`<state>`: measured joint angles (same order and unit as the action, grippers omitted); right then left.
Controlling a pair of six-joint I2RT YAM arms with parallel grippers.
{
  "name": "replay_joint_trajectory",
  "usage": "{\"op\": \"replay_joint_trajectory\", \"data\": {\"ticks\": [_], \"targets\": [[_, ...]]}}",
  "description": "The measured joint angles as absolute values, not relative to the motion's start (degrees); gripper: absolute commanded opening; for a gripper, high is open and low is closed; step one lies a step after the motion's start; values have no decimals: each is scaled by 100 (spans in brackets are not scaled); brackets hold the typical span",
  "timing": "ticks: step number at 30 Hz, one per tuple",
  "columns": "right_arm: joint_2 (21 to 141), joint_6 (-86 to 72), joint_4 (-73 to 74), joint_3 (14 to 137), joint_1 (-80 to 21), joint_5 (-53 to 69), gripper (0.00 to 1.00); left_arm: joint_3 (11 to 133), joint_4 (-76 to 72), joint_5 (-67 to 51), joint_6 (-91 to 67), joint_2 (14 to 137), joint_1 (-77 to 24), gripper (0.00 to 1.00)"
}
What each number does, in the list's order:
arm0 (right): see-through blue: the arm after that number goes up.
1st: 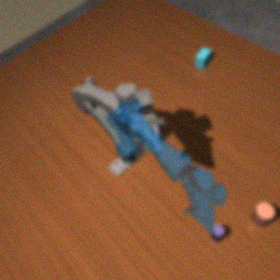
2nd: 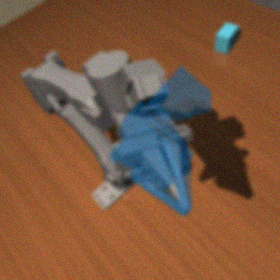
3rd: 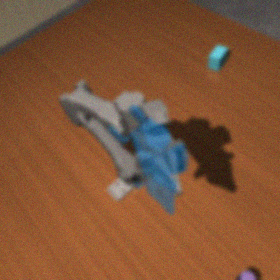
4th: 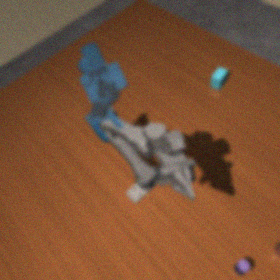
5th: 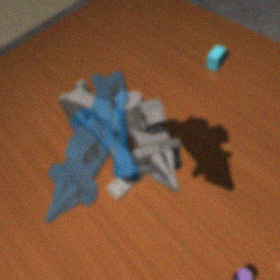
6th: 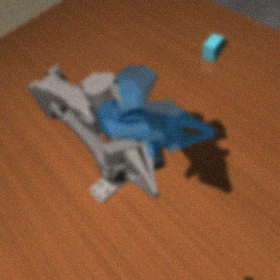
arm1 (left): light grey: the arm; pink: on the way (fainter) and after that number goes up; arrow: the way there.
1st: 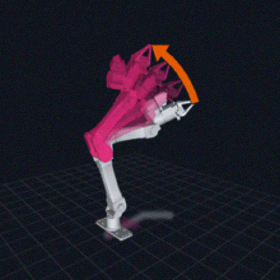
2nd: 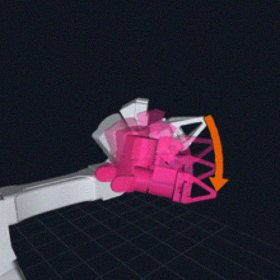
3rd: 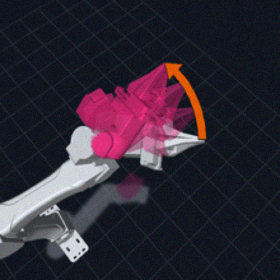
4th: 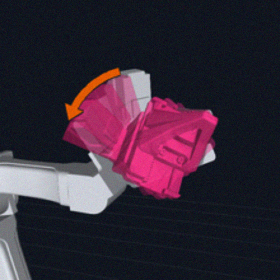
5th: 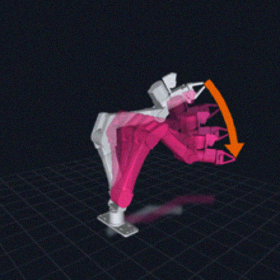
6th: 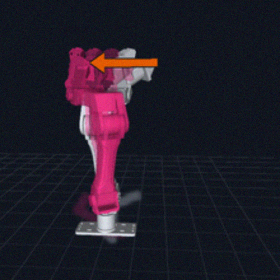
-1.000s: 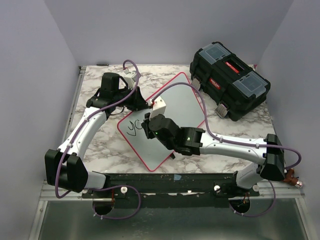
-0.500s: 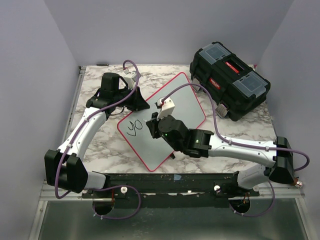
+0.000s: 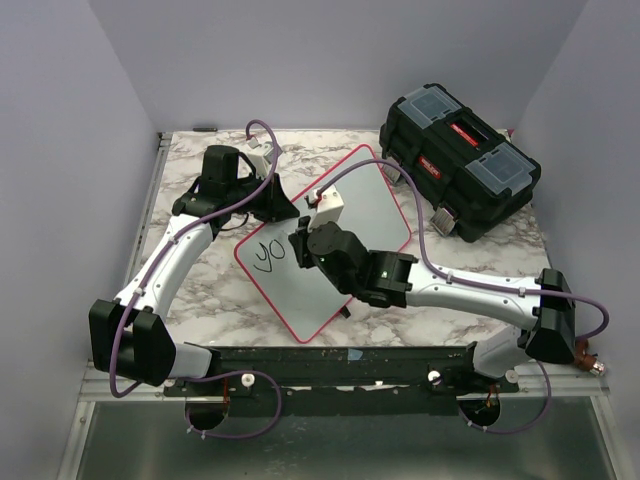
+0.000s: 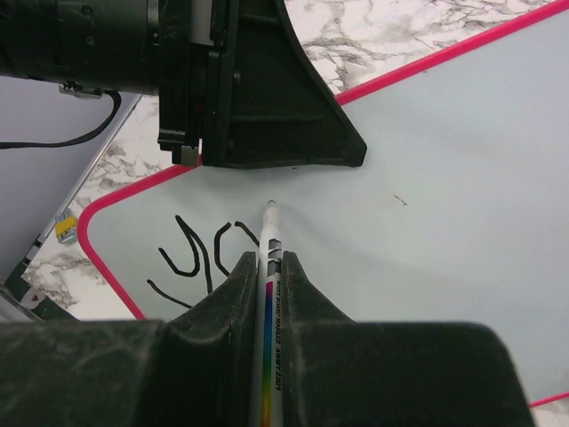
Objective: Write a sentence on the whiteboard
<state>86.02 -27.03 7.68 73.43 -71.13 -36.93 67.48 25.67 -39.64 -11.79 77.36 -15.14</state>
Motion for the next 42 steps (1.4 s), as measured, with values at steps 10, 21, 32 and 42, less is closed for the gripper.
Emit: {"op": "replay_joint_trajectory", "data": {"ticks": [10,21,32,42], "targets": [[8770,-2740,814,7485,-7041,-3688,1,6748,2569,-3964,-1179,7736,-1514,0],[8569,-3030,794,6947,-7041,-3634,1,6748,2589,-3918,-1142,7736,-1511,0],[8385,-3315,908,6628,-7041,-3660,1,6748,2589,-3911,-1140,7736,-1511,0],[8525,-3308,1251,6910,-7039,-3907,1,6748,2587,-3911,-1140,7736,-1511,0]]}}
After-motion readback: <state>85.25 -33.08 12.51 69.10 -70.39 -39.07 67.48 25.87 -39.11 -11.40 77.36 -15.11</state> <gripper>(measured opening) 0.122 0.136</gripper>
